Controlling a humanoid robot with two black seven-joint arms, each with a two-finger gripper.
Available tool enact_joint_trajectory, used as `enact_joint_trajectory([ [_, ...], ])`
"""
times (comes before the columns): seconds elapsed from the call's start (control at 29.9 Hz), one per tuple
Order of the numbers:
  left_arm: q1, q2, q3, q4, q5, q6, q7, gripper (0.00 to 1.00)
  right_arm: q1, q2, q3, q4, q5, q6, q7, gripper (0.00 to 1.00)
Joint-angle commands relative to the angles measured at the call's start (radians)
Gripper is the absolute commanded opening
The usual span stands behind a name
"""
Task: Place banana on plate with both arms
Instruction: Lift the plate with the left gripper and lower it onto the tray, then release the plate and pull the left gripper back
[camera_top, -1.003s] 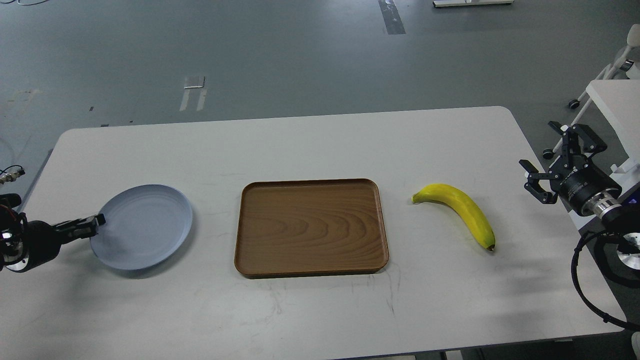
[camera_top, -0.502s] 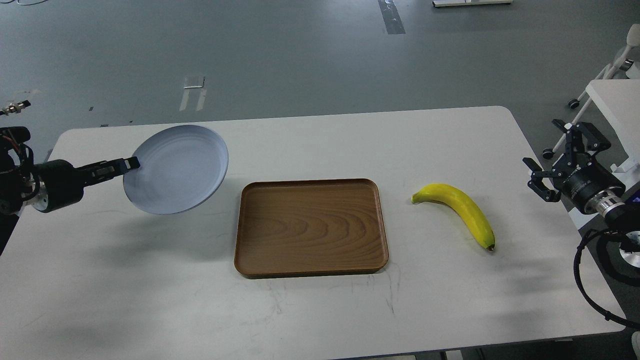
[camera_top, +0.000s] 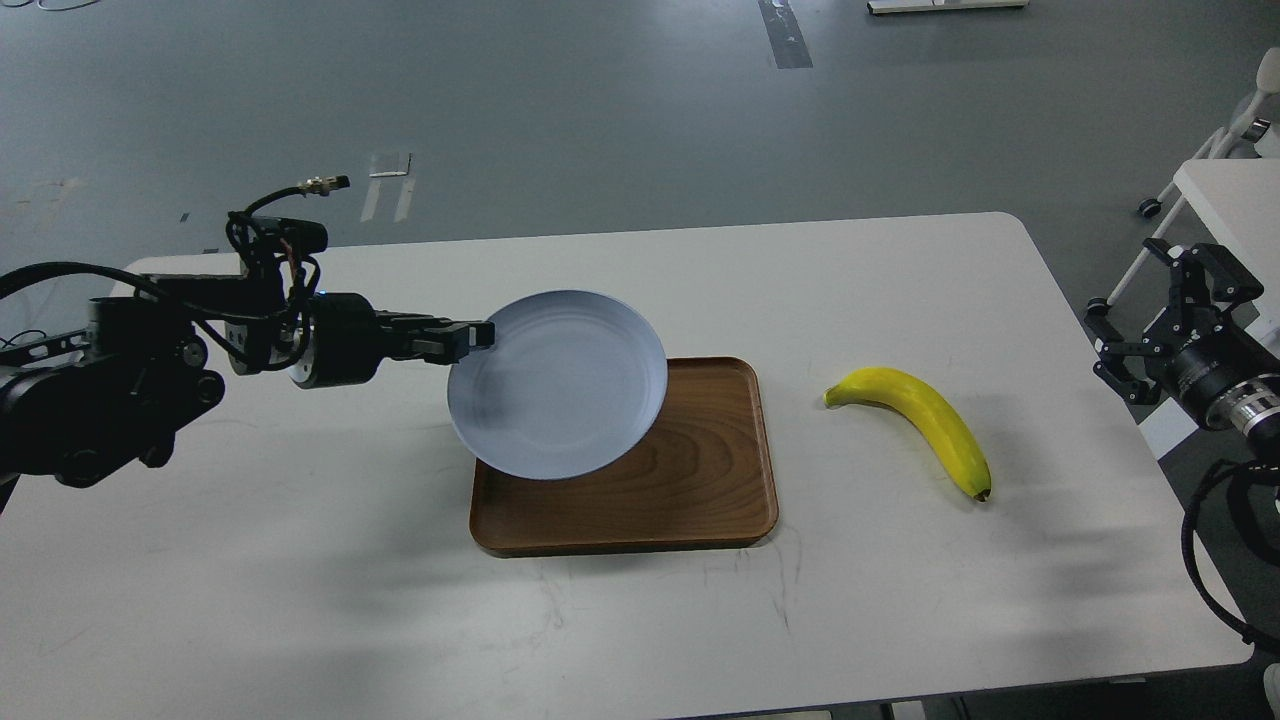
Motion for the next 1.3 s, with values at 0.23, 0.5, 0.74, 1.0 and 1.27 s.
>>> enact_joint_trajectory([
  [0.23, -0.041, -0.261, 0.108, 0.287, 0.023, 0.006, 0.0, 0.0, 0.0, 0.0, 0.001, -0.003, 0.0, 0.0, 0.0, 1.0],
  [0.5, -0.032, -0.32, 0.108, 0.353, 0.023, 0.008, 0.0, 0.0, -0.002, 0.0, 0.001, -0.003, 0.0, 0.0, 0.0, 1.0],
  [0.74, -0.027, -0.355, 0.131, 0.401, 0.015, 0.014, 0.0, 0.23, -0.002, 0.0, 0.001, -0.003, 0.0, 0.0, 0.0, 1.0],
  [1.0, -0.044, -0.361, 0.126, 0.396, -0.035, 0.034, 0.0, 0.98, -0.002, 0.0, 0.001, -0.003, 0.0, 0.0, 0.0, 1.0],
  [1.27, -0.081, -0.289, 0.109, 0.386, -0.651, -0.027, 0.0, 0.98, -0.002, 0.0, 0.001, -0.003, 0.0, 0.0, 0.0, 1.0],
])
